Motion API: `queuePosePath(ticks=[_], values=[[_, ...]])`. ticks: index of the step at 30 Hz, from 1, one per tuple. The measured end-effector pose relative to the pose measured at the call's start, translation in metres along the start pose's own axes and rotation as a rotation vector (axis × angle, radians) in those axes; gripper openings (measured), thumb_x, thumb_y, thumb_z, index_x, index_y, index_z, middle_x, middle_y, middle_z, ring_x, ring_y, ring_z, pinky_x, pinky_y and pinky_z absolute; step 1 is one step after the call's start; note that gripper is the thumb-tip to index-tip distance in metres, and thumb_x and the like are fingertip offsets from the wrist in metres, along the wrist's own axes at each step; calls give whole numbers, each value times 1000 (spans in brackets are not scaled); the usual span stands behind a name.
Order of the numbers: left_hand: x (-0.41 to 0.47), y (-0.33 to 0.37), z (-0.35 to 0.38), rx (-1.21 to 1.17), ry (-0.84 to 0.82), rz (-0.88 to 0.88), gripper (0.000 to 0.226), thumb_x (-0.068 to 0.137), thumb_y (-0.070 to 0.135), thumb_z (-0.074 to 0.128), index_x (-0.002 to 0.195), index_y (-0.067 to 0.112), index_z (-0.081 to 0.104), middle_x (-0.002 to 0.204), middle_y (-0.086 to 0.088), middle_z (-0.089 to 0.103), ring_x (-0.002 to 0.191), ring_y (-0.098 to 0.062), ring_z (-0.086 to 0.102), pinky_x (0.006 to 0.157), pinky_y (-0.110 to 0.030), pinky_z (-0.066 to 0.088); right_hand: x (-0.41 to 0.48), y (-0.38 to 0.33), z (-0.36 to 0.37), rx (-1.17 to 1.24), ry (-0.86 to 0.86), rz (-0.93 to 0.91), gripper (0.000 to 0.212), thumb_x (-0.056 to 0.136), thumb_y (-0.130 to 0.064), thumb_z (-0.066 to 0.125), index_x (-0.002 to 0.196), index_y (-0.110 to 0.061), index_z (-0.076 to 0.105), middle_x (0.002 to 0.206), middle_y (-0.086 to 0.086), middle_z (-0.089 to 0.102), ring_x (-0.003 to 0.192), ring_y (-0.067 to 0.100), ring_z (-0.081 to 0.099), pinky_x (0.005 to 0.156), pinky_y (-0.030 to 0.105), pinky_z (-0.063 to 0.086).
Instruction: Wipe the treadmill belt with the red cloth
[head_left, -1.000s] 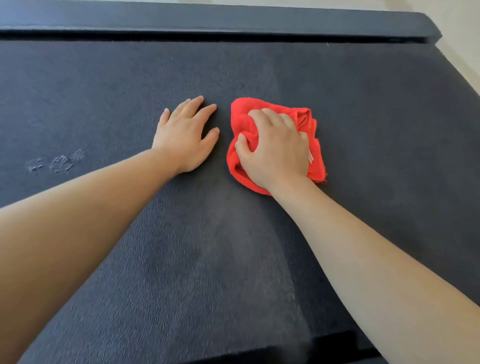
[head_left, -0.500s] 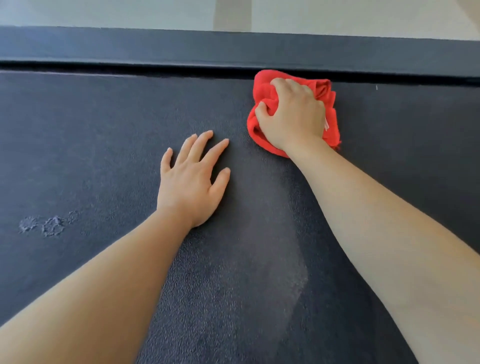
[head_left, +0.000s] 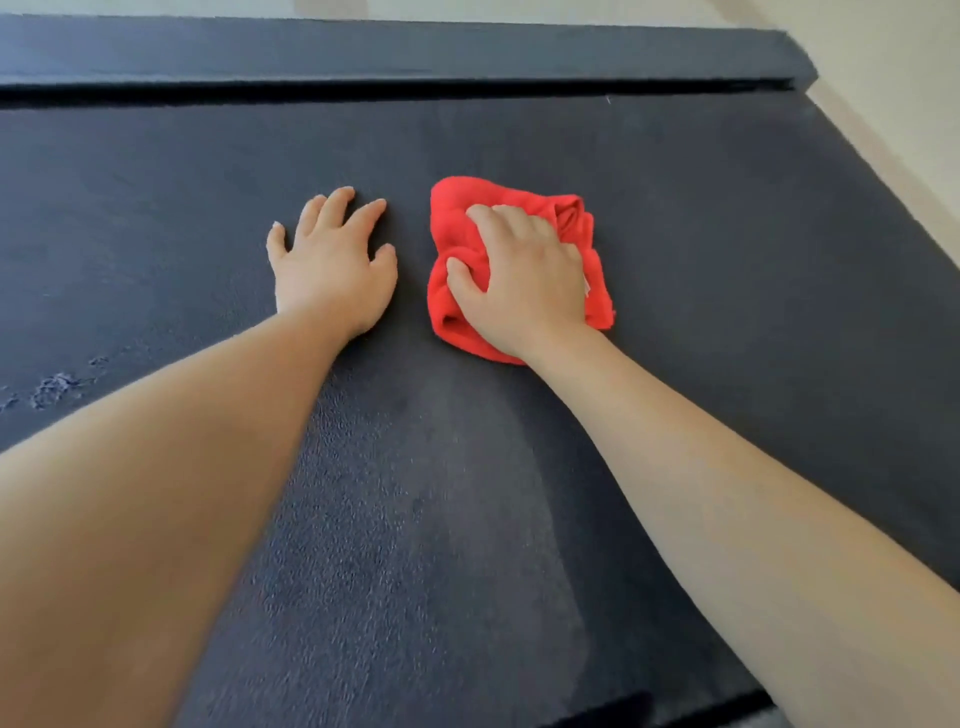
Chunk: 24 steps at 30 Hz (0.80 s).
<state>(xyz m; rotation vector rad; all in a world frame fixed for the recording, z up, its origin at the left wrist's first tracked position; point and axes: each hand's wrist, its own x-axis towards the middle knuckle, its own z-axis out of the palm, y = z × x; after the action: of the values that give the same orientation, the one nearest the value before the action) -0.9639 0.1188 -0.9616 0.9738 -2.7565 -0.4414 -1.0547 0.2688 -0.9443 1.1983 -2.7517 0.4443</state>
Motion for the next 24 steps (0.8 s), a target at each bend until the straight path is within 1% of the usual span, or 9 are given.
queuePosePath(ticks=[2,4,9,12,14,16,18,21,24], values=[[-6,-2,-4,4,-52,54,50,94,36,34,143,28,30,156,-2,18,144,-22,8,116,-50,3,-38,-14,-7,-15,7,60,52,89,-47,43,135,-24,42,137,-4,46,124,23,41,90,43,37],[-24,-9,-9,31,-89,157,51,96,38,32,145,24,28,156,-5,17,144,-24,8,116,-47,5,-79,-37,-10,-10,19,77,51,88,-47,45,133,-24,44,135,-3,47,122,23,43,88,42,38],[-112,-57,-35,3,-129,373,50,96,40,30,144,23,33,154,-2,24,143,-22,17,115,-45,13,-156,-93,-11,-13,82,15,49,81,-44,47,124,-22,55,122,0,56,113,22,52,79,41,43],[-154,-87,-54,4,-112,315,54,89,42,28,140,28,40,152,4,29,141,-19,23,114,-46,14,-145,-94,-11,51,38,38,47,83,-43,49,125,-23,53,129,1,52,117,24,49,84,44,43],[-167,-93,-57,-15,-96,241,53,88,41,30,138,29,42,151,4,32,140,-18,25,114,-46,14,-119,-89,-6,36,18,28,47,85,-43,48,127,-24,51,135,1,48,122,25,44,89,45,40],[-171,-93,-57,1,-92,223,54,88,41,29,139,28,42,151,4,31,141,-18,24,114,-46,14,-86,-84,1,18,0,48,49,86,-45,45,131,-25,47,139,1,44,126,25,40,92,45,38],[-172,-91,-56,17,-101,225,53,90,40,29,140,28,39,153,5,28,142,-17,22,115,-44,12,-55,-83,6,-1,-4,73,50,87,-46,43,132,-24,45,138,0,44,126,26,39,92,45,38],[-173,-91,-54,31,-80,199,46,95,34,38,141,29,38,153,6,27,142,-15,20,115,-43,11,-26,-88,11,7,-19,89,52,88,-46,41,133,-22,44,136,0,48,125,27,40,92,46,37],[-173,-89,-56,40,-70,191,49,91,37,33,139,30,40,152,7,29,141,-15,22,114,-42,12,-24,-88,11,20,-17,64,49,88,-44,43,131,-21,45,131,0,51,122,28,42,90,45,37]])
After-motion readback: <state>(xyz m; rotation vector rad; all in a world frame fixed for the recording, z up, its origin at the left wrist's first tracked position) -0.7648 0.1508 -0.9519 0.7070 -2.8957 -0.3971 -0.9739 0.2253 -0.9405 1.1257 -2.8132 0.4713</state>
